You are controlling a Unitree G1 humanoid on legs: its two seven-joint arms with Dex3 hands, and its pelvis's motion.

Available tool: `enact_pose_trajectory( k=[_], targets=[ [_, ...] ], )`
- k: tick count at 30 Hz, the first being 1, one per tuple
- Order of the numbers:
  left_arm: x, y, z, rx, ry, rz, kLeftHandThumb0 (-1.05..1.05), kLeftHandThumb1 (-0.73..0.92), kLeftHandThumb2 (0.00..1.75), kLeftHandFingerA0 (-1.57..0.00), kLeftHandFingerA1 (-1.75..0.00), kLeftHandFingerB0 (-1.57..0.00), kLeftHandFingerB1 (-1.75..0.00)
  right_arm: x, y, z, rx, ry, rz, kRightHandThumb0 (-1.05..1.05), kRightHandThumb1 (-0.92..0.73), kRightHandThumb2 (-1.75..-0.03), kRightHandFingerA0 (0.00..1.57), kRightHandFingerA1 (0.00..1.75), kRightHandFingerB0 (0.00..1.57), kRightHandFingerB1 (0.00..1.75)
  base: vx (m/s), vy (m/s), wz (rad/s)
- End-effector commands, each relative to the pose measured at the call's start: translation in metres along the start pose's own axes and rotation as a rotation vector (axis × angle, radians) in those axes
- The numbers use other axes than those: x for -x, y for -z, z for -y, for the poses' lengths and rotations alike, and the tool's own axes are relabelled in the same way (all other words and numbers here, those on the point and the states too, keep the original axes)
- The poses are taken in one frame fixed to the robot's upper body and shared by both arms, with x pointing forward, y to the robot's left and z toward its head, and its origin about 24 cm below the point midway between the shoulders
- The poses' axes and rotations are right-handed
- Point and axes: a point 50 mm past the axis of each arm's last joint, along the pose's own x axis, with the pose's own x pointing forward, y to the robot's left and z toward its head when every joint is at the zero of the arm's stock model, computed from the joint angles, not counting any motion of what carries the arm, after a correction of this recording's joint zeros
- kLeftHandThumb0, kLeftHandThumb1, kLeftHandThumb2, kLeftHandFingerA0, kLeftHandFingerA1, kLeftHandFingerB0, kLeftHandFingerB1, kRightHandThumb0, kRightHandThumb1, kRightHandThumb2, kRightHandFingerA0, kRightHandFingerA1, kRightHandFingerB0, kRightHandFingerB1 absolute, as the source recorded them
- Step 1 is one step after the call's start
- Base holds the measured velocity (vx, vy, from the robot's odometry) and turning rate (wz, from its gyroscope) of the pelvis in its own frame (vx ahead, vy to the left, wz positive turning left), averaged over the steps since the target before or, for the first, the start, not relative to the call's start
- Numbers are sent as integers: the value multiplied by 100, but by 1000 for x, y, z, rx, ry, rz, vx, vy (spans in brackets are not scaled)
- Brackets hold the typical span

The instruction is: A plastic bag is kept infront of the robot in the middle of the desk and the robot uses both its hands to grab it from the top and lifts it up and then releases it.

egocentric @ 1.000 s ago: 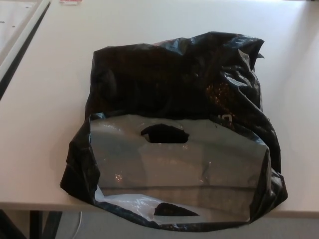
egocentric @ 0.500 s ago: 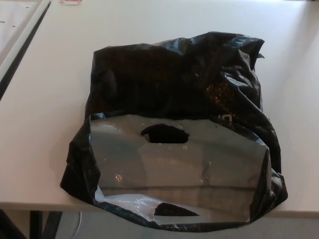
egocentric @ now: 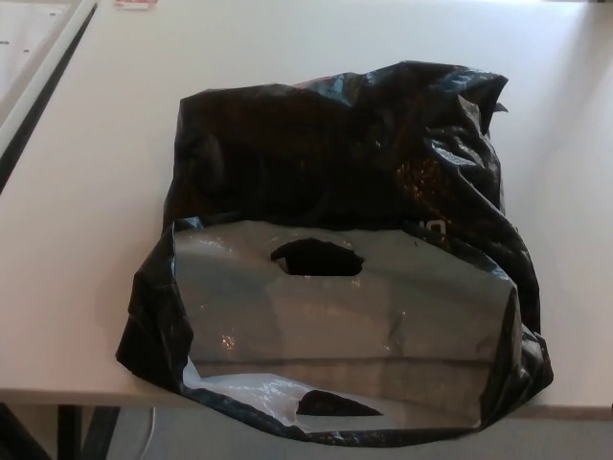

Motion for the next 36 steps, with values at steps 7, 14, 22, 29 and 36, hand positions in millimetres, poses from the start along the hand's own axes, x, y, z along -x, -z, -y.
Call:
enact_pose_trajectory(
  k=[7,14,22,29,36],
  targets=[
    [-7,-22,-5,33,-92,289,-13,50,55,-61,-40,-38,-33,-23,-5,12,145,12,173,-51,-35,-72,0,17,0,16,0,0,0],
    [-22,-10,-14,-68,-101,277,-14,49,55,-48,-37,-37,-33,-32,20,-13,162,-88,96,-54,-36,-74,1,26,0,16,0,0,0],
    [-46,-3,-9,-67,-52,286,-20,49,57,-31,-32,-29,-32,-36,38,-25,167,-160,53,-58,-38,-75,0,24,0,14,0,0,0],
    [-69,-12,-2,-85,-52,373,-24,46,57,-30,-32,-29,-32,-41,43,-29,156,-182,44,-58,-37,-75,1,27,0,15,0,0,0],
    [-71,-16,-1,-26,-5,387,-28,47,58,-29,-33,-28,-33,-45,43,-30,161,-194,45,-59,-38,-76,1,26,0,14,0,0,0]
  ],
)
